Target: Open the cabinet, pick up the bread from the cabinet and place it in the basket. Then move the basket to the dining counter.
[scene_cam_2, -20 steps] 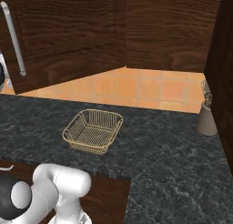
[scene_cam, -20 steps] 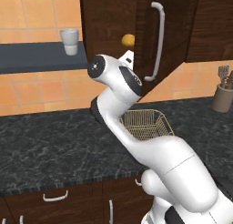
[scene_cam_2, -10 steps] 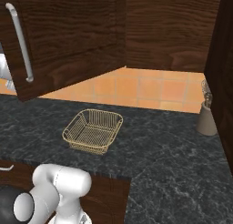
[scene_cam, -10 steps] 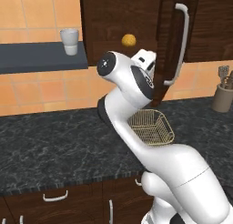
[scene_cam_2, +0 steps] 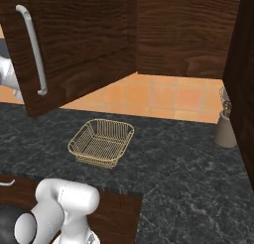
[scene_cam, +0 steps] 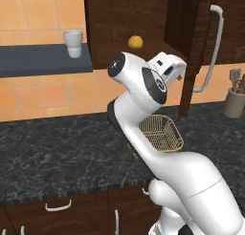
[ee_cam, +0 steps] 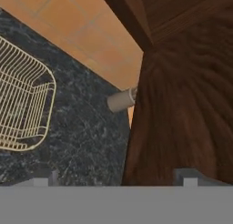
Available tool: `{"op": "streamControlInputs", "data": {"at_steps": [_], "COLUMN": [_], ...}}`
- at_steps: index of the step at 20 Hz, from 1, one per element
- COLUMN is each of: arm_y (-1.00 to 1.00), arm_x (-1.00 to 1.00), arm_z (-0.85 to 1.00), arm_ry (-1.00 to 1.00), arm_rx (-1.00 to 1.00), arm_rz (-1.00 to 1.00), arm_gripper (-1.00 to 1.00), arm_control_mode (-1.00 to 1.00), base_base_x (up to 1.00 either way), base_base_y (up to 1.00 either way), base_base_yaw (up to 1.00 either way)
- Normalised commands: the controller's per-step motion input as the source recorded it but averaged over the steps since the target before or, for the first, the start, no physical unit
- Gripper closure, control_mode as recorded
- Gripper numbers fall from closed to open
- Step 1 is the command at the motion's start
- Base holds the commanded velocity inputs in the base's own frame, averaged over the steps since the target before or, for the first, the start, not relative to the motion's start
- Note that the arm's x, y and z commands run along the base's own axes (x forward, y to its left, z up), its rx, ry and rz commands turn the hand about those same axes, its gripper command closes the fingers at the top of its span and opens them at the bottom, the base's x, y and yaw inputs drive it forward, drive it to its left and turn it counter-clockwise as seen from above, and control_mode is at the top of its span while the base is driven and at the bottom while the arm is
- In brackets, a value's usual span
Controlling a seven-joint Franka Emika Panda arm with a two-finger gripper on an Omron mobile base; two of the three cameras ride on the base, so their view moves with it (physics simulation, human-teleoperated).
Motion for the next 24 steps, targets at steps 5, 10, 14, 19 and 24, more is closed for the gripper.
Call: {"op": "streamControlInputs", "data": {"at_steps": [5,10,14,19,24], "arm_y": [-0.29,-0.90,-1.00,-1.00,-0.96], "arm_x": [-0.15,-0.02,0.00,0.05,0.10], "arm_z": [0.06,0.00,0.00,0.00,0.00], "arm_ry": [0.00,0.01,0.05,0.05,0.00], "arm_rx": [0.00,0.00,0.00,0.00,0.02], "arm_rz": [-0.12,-0.32,-0.44,-0.47,-0.35], "arm_gripper": [-1.00,-1.00,-1.00,-1.00,-1.00], "arm_control_mode": [-1.00,-1.00,-1.00,-1.00,-1.00], "base_base_x": [0.00,0.00,0.00,0.00,0.00], "base_base_y": [0.00,0.00,0.00,0.00,0.00], "base_base_yaw": [0.00,0.00,0.00,0.00,0.00]}}
